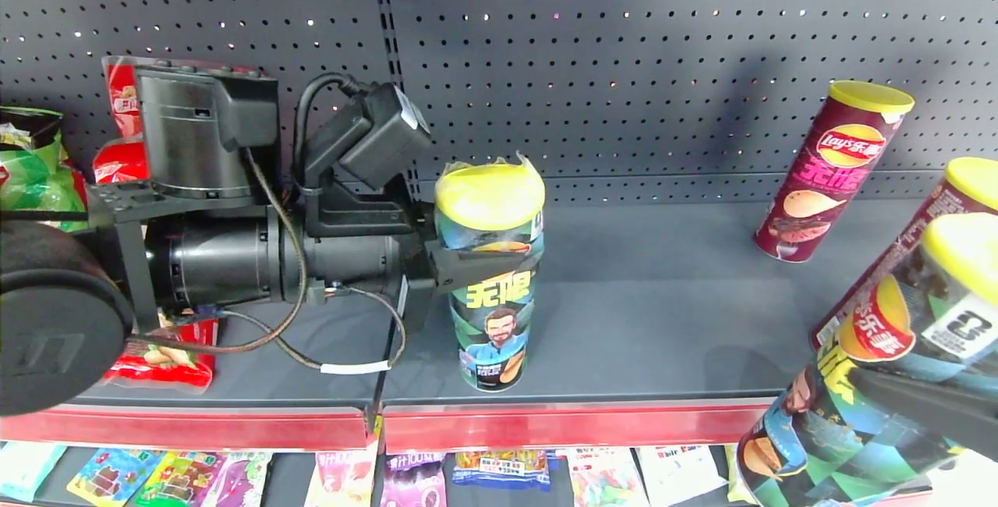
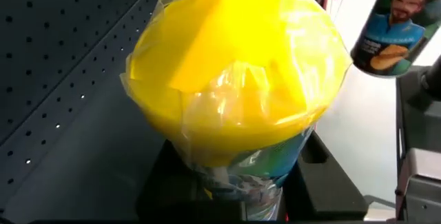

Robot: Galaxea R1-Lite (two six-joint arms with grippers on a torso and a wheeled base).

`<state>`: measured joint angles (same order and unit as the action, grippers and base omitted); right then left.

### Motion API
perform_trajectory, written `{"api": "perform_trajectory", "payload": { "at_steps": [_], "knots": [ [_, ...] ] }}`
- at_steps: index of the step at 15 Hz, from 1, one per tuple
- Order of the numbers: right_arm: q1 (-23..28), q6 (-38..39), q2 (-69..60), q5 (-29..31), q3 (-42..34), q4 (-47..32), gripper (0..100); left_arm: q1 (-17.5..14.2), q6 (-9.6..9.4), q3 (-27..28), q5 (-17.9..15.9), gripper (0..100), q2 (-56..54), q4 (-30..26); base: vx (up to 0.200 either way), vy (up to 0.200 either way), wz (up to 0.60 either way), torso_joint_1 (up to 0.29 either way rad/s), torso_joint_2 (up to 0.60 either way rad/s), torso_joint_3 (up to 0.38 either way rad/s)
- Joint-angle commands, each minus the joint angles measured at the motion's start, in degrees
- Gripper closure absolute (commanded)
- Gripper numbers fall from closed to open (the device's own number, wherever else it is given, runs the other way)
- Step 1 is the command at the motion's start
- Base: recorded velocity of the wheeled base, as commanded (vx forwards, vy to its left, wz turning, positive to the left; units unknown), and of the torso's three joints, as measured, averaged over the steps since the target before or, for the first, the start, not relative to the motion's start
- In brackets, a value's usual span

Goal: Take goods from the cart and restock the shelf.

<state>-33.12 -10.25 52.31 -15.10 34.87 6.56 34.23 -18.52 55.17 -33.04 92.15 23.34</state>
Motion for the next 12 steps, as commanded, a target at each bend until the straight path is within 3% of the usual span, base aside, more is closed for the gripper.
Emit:
{"api": "perform_trajectory", "payload": {
  "at_steps": [1,5,12],
  "knots": [
    [0.0,0.0,0.1,0.0,0.0,0.0,100,-0.3,-0.03,-0.8,-0.1,100,-0.4,-0.1,0.000,0.000,0.00,0.000,0.00,0.000],
    [0.0,0.1,0.1,0.0,0.0,0.0,100,-0.4,-0.12,-0.6,-0.4,100,-0.4,0.0,0.000,0.000,0.00,0.000,0.00,0.000],
    [0.0,0.1,-0.2,0.1,0.0,-0.1,100,-0.4,-0.03,-0.9,-4.2,100,-0.4,0.0,0.000,0.000,0.00,0.000,0.00,0.000]
  ]
}}
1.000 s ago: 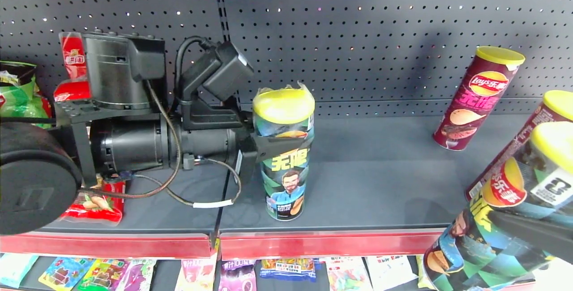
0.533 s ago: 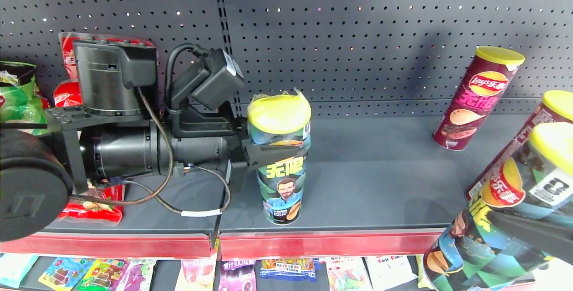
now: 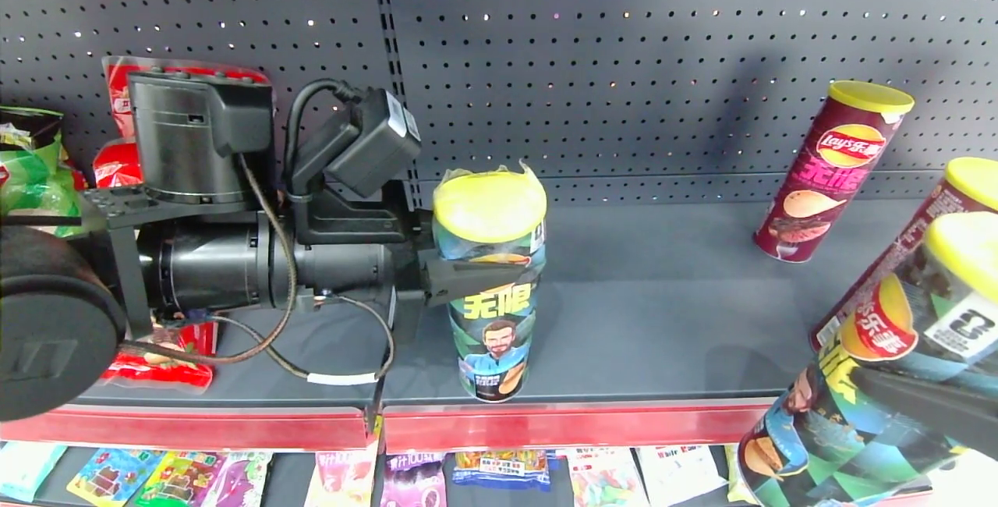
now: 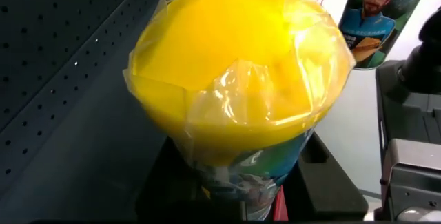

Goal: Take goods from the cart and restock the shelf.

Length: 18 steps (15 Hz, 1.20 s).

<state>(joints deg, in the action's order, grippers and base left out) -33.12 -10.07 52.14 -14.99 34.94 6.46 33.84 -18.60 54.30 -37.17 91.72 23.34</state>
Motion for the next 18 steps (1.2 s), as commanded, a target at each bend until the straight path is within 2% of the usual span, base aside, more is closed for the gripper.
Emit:
{"api": "perform_trajectory", "payload": {
  "at_steps": [1,6,10,12,13,15,18],
  "knots": [
    [0.0,0.0,0.0,0.0,0.0,0.0,100,-0.2,-0.03,-0.1,-0.7,100,0.0,0.0,0.000,0.000,0.00,0.000,0.00,0.000],
    [0.0,0.0,-0.1,0.0,0.0,0.0,100,-0.4,-0.03,-0.7,-3.7,100,0.2,0.0,0.000,0.000,0.00,0.000,0.00,0.000],
    [0.0,0.0,0.1,0.0,0.0,0.0,100,-1.6,-0.12,-0.2,-4.0,100,0.7,-0.1,0.000,0.000,0.00,0.000,0.00,0.000],
    [0.0,0.0,0.2,0.0,0.0,0.0,100,-2.1,-0.21,-0.1,-5.2,100,0.7,0.0,0.000,0.000,0.00,0.000,0.00,0.000],
    [0.0,0.0,0.2,0.0,0.0,0.0,100,-2.1,-0.21,-0.1,-5.3,100,0.7,-0.1,0.000,0.000,0.00,0.000,0.00,0.000],
    [0.0,0.0,0.2,0.0,0.0,0.0,100,-2.1,-1.35,-0.6,-6.1,100,0.4,-0.2,0.000,0.000,0.00,0.000,0.00,0.000],
    [0.0,0.0,0.2,0.0,0.0,0.0,100,-2.0,-1.26,-0.5,-6.0,100,0.5,-0.2,0.000,0.000,0.00,0.000,0.00,0.000]
  ]
}}
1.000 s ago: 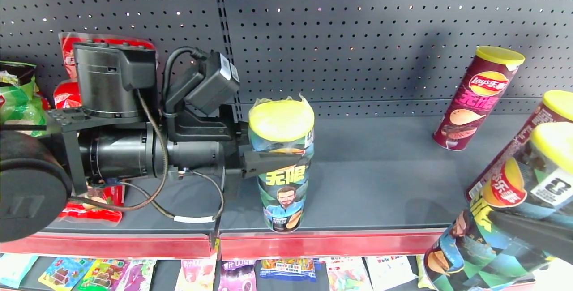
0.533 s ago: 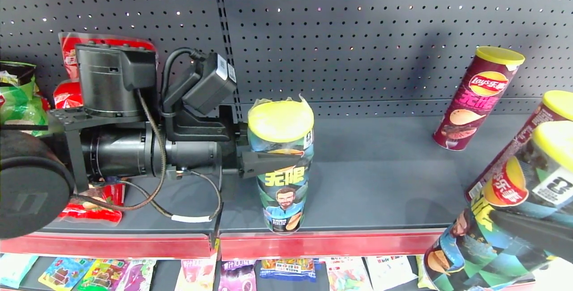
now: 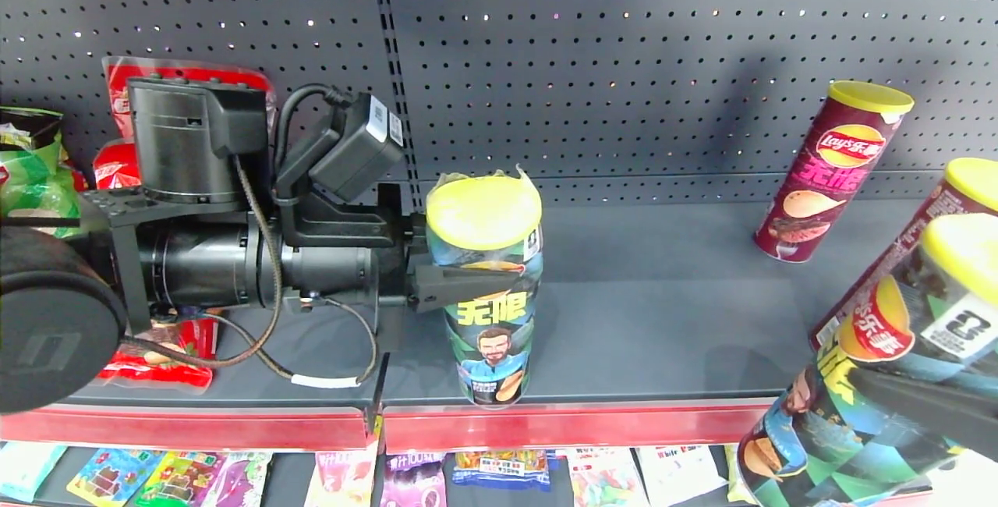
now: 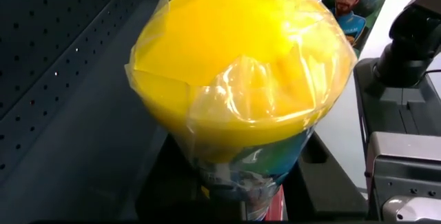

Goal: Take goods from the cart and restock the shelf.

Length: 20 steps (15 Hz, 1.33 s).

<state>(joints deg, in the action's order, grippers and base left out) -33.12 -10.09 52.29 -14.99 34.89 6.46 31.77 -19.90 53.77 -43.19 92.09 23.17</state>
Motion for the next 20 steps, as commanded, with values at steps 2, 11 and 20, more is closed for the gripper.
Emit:
{"api": "perform_trajectory", "payload": {
  "at_steps": [2,11,20],
  "knots": [
    [0.0,0.0,0.4,0.0,0.0,0.0,100,0.0,0.21,-0.1,0.2,100,0.0,-0.1,0.000,0.000,0.00,0.000,0.00,0.000],
    [0.3,0.0,1.4,-0.1,0.3,0.4,100,0.0,0.30,-0.2,0.7,0,0.0,0.2,0.000,0.000,0.00,0.000,0.00,0.000],
    [0.3,-0.3,19.9,-0.3,16.1,0.8,100,-11.6,2.84,-19.6,2.7,0,-19.1,-0.1,0.000,0.000,0.00,0.000,0.00,0.000]
  ]
}}
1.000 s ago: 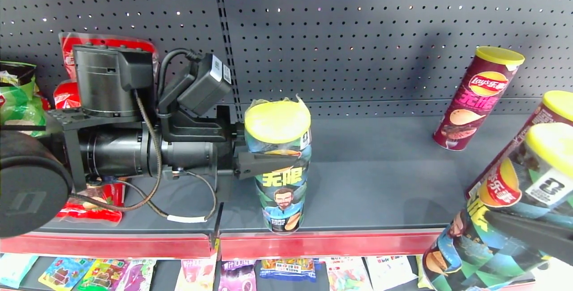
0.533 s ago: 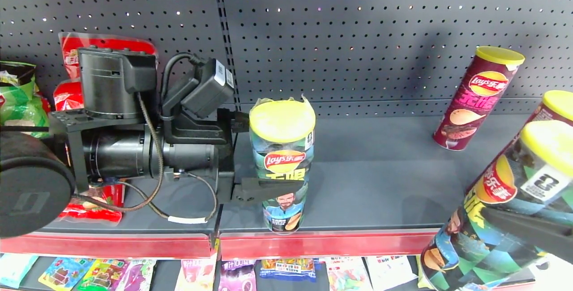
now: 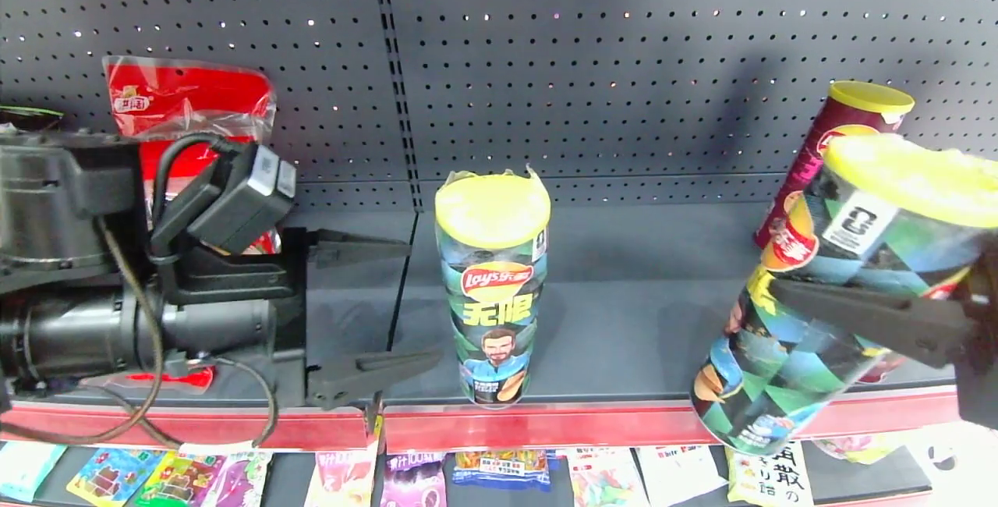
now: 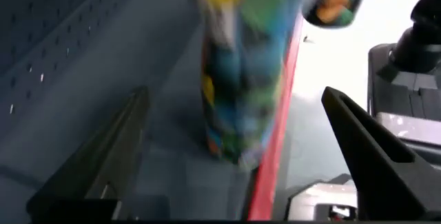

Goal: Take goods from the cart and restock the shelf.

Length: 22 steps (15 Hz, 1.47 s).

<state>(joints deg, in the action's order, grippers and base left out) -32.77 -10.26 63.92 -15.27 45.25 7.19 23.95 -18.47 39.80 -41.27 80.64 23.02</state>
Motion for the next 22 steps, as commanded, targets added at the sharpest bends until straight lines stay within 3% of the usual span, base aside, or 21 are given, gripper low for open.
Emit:
{"api": "perform_trajectory", "payload": {
  "at_steps": [1,3,5,6,8,10,14,22],
  "knots": [
    [-0.1,-0.5,11.7,0.0,8.6,0.2,100,-5.5,3.53,-8.2,1.7,0,-10.8,0.0,0.000,0.000,0.00,0.000,0.00,0.000],
    [-0.5,-0.5,18.7,0.0,13.3,2.9,100,-7.3,8.19,-13.6,4.6,0,-17.6,-0.1,0.000,0.000,0.00,0.000,0.00,0.000],
    [-0.5,-0.5,25.3,-0.3,16.2,8.6,100,-7.5,9.15,-17.7,9.1,0,-22.0,-0.1,0.000,0.000,0.00,0.000,0.00,0.000],
    [-0.5,-0.5,29.2,-0.5,18.1,11.5,100,-7.5,11.00,-19.0,10.2,0,-24.2,-0.2,0.000,0.000,0.00,0.000,0.00,0.000],
    [-0.5,-0.5,33.5,-1.6,21.9,12.5,100,-7.6,12.84,-19.1,11.5,0,-25.5,-0.2,0.000,0.000,0.00,0.000,0.00,0.000],
    [-0.4,-0.5,38.1,-2.2,27.6,12.5,100,-7.6,12.84,-18.8,14.1,0,-25.5,-0.2,0.000,0.000,0.00,0.000,0.00,0.000],
    [-0.5,-1.4,44.2,-2.2,34.7,12.6,100,-7.6,12.93,-18.8,15.9,0,-25.3,-0.2,0.000,0.000,0.00,0.000,0.00,0.000],
    [-1.9,-2.1,48.0,-2.2,37.6,12.1,100,-7.6,13.11,-17.8,16.0,0,-24.7,-0.2,0.000,0.000,0.00,0.000,0.00,0.000]
  ]
}}
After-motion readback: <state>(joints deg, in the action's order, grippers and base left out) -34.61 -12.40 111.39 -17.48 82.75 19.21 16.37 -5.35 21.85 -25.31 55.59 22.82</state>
